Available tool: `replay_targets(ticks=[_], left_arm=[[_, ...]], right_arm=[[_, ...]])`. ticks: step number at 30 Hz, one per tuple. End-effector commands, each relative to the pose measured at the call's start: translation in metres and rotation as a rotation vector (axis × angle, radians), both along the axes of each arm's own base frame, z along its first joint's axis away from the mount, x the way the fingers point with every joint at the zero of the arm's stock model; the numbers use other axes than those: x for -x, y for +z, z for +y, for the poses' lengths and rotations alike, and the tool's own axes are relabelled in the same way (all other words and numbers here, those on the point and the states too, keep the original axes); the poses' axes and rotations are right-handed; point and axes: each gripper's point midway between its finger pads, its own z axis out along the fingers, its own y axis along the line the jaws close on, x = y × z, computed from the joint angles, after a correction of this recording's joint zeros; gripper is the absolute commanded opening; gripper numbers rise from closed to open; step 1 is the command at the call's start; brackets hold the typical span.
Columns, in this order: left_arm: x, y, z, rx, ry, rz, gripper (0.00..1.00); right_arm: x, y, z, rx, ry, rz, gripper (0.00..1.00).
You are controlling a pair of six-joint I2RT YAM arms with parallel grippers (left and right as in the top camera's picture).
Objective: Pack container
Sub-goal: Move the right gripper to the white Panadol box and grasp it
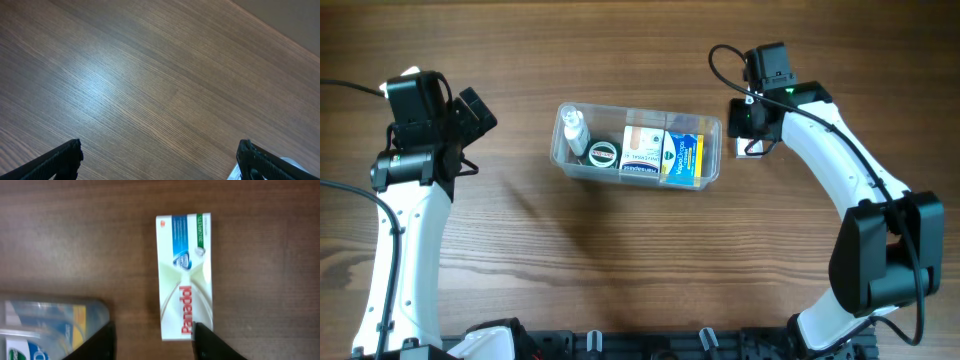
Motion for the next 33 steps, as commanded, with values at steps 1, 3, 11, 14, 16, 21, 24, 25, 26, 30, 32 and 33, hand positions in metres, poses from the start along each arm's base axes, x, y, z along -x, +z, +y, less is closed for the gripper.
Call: replay_targets(ticks=[1, 3, 11, 14, 16, 21, 24, 25, 26, 30, 32, 33], left_arm=[[-0.002, 0.009, 0.002, -0.001, 0.005, -0.026, 1.0], [-0.002, 0.009, 0.002, -0.001, 0.005, -0.026, 1.0], [-0.002, 0.009, 0.002, -0.001, 0.005, -0.026, 1.0], [-0.002, 0.009, 0.002, -0.001, 0.005, -0.026, 1.0], [-0.002, 0.009, 0.002, -0.001, 0.005, -0.026, 1.0], [-0.002, 0.009, 0.002, -0.001, 0.005, -0.026, 1.0], [-0.002, 0.009, 0.002, -0.001, 0.005, -0.026, 1.0], [-0.002, 0.009, 0.002, -0.001, 0.005, -0.026, 1.0], [-0.002, 0.009, 0.002, -0.001, 0.005, -0.026, 1.0], [-0.002, 0.009, 0.002, -0.001, 0.005, -0.026, 1.0], [-0.002, 0.009, 0.002, -0.001, 0.005, -0.026, 1.0], [-0.002, 0.009, 0.002, -0.001, 0.005, -0.026, 1.0]], right_arm=[[-0.009, -0.003, -0.018, 0.021, -0.025, -0.019, 0.74], [-0.013, -0.002, -0.023, 0.032, -0.01, -0.03, 0.75], [-0.022, -0.012, -0.027, 0.062, 0.054, -0.04, 0.87], [-0.023, -0.023, -0.027, 0.073, 0.072, -0.021, 0.9], [-0.023, -0.033, -0.027, 0.078, 0.082, 0.0, 0.91], [-0.02, -0.066, -0.029, 0.085, 0.086, 0.065, 0.92], [-0.018, -0.083, -0.029, 0.091, 0.093, 0.097, 0.92], [-0.018, -0.085, -0.029, 0.091, 0.092, 0.1, 0.92], [-0.018, -0.087, -0.029, 0.091, 0.092, 0.103, 0.92], [-0.019, -0.087, -0.031, 0.09, 0.086, 0.102, 0.86], [-0.017, -0.087, -0.033, 0.09, 0.082, 0.11, 0.78], [-0.016, -0.087, -0.034, 0.09, 0.08, 0.115, 0.75]])
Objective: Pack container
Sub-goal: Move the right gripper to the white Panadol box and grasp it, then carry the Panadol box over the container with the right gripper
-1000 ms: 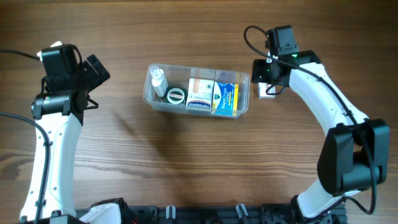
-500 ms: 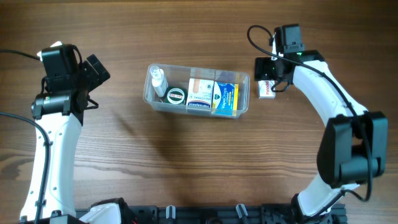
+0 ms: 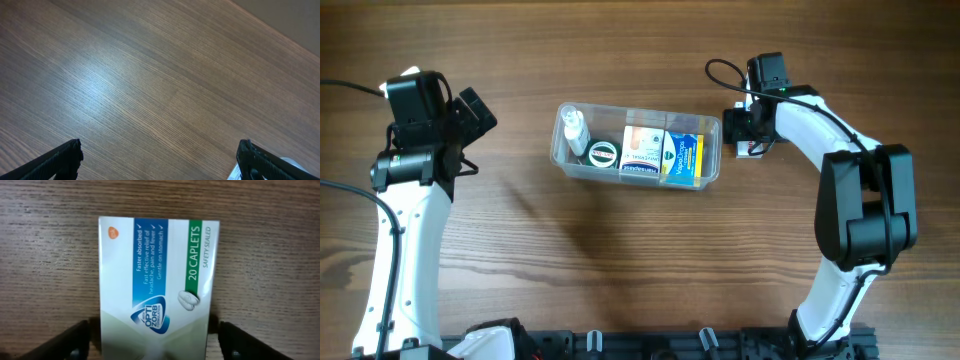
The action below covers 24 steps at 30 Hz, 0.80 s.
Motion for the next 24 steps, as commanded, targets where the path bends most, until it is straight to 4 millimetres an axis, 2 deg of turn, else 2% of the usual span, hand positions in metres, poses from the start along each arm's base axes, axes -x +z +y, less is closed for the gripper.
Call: replay_targets(ticks=[1, 6, 12, 16, 24], left_arm=[[-0.002, 0.009, 0.002, -0.002, 0.005, -0.026, 1.0], [-0.002, 0.009, 0.002, -0.002, 0.005, -0.026, 1.0], [-0.002, 0.009, 0.002, -0.002, 0.005, -0.026, 1.0], [-0.002, 0.009, 0.002, -0.002, 0.005, -0.026, 1.0], [-0.002, 0.009, 0.002, -0.002, 0.005, -0.026, 1.0]], right_arm=[[0.004, -0.006, -0.008, 0.018, -0.007, 0.026, 0.74], [0.006, -0.003, -0.008, 0.019, -0.006, 0.03, 0.68], [0.004, 0.01, -0.008, 0.015, -0.007, 0.002, 0.62], [0.002, 0.025, -0.008, 0.011, -0.007, -0.03, 0.52], [-0.001, 0.065, -0.007, 0.001, -0.007, -0.109, 0.51]])
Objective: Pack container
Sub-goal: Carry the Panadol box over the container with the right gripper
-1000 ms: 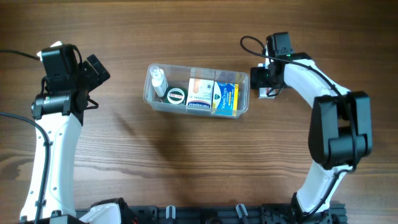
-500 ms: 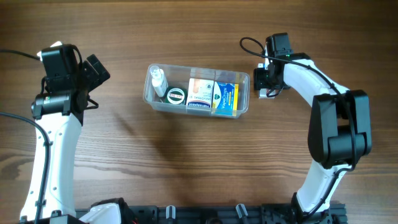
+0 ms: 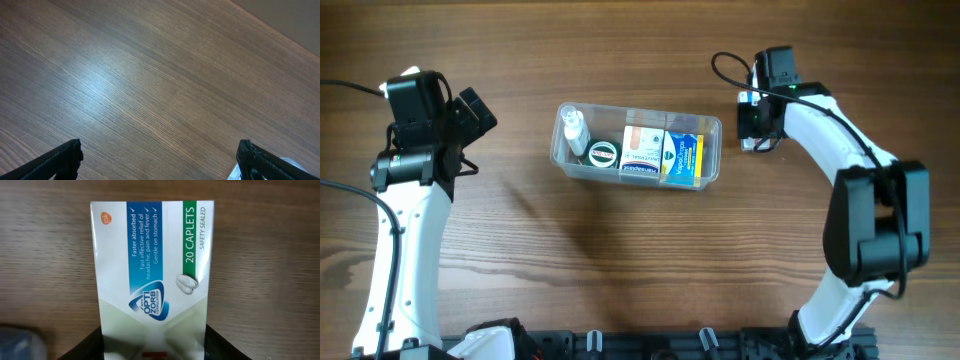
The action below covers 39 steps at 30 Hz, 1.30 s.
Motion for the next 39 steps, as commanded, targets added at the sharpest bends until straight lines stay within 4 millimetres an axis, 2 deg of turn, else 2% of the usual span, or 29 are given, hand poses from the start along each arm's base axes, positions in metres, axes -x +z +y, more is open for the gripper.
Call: replay_targets(ticks=[1, 4, 7, 11, 15, 22, 24, 27, 34, 39], left_arm=[[-0.002, 0.009, 0.002, -0.001, 0.005, -0.026, 1.0], [-0.002, 0.009, 0.002, -0.001, 0.005, -0.026, 1.0], [-0.002, 0.009, 0.002, -0.001, 0.005, -0.026, 1.0], [-0.002, 0.009, 0.002, -0.001, 0.005, -0.026, 1.0], [-0.002, 0.009, 0.002, -0.001, 0.005, -0.026, 1.0], [-0.002, 0.009, 0.002, -0.001, 0.005, -0.026, 1.0], [-0.002, 0.009, 0.002, -0.001, 0.005, -0.026, 1.0], [-0.002, 0.009, 0.002, -0.001, 0.005, -0.026, 1.0], [-0.002, 0.009, 0.002, -0.001, 0.005, -0.026, 1.0], [-0.002, 0.009, 0.002, -0.001, 0.005, -0.026, 1.0]], right_arm=[[-0.002, 0.032, -0.004, 0.002, -0.006, -0.066, 0.51], [-0.001, 0.059, -0.002, -0.013, 0.002, -0.123, 0.51], [0.003, 0.096, 0.003, -0.035, 0.047, -0.197, 0.51], [0.02, 0.137, 0.03, -0.139, 0.22, -0.266, 0.52], [0.037, 0.158, 0.051, -0.22, 0.355, -0.288, 0.51], [0.063, 0.152, 0.077, -0.206, 0.564, -0.232, 0.48], [0.071, 0.149, 0.089, -0.169, 0.664, -0.22, 0.49], [0.083, 0.148, 0.12, -0.117, 0.818, -0.23, 0.5], [0.094, 0.144, 0.164, 0.026, 0.999, -0.262, 0.52], [0.093, 0.128, 0.174, 0.063, 1.078, -0.241, 0.52]])
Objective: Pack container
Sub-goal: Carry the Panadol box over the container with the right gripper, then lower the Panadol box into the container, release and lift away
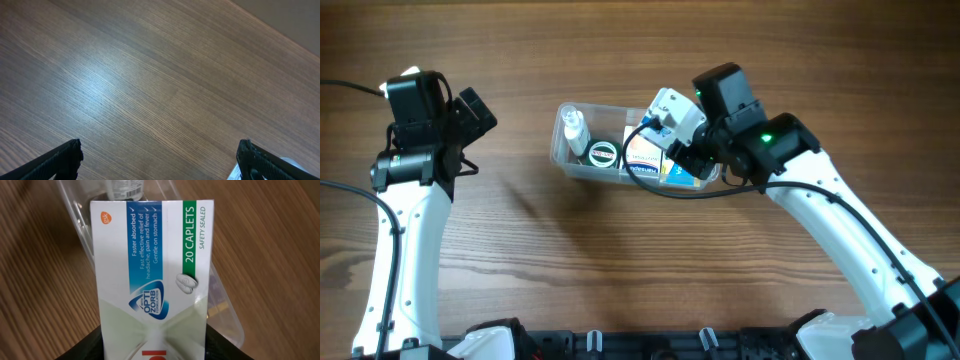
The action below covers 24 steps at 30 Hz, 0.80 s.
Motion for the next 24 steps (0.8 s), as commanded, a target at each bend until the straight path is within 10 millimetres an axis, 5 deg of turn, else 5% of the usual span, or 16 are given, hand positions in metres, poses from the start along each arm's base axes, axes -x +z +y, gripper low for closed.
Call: replay_targets(ticks=[1, 10, 16, 21, 24], left_arm=[[-0.002, 0.009, 0.002, -0.001, 0.005, -0.026, 1.0], [-0.002, 0.009, 0.002, -0.001, 0.005, -0.026, 1.0], [-0.002, 0.009, 0.002, -0.001, 0.005, -0.026, 1.0], [-0.002, 0.009, 0.002, -0.001, 0.005, -0.026, 1.0], [-0.002, 0.009, 0.002, -0.001, 0.005, -0.026, 1.0]], right_arm=[[-0.007, -0.017, 0.0, 0.07, 0.049, -0.011, 0.52], [-0.022, -0.049, -0.007, 0.184, 0.069, -0.008, 0.53], [-0.028, -0.09, -0.013, 0.274, 0.072, 0.055, 0.53], [-0.028, -0.1, -0.013, 0.289, 0.071, 0.073, 0.54], [-0.031, -0.1, -0.012, 0.284, 0.07, 0.064, 0.69]])
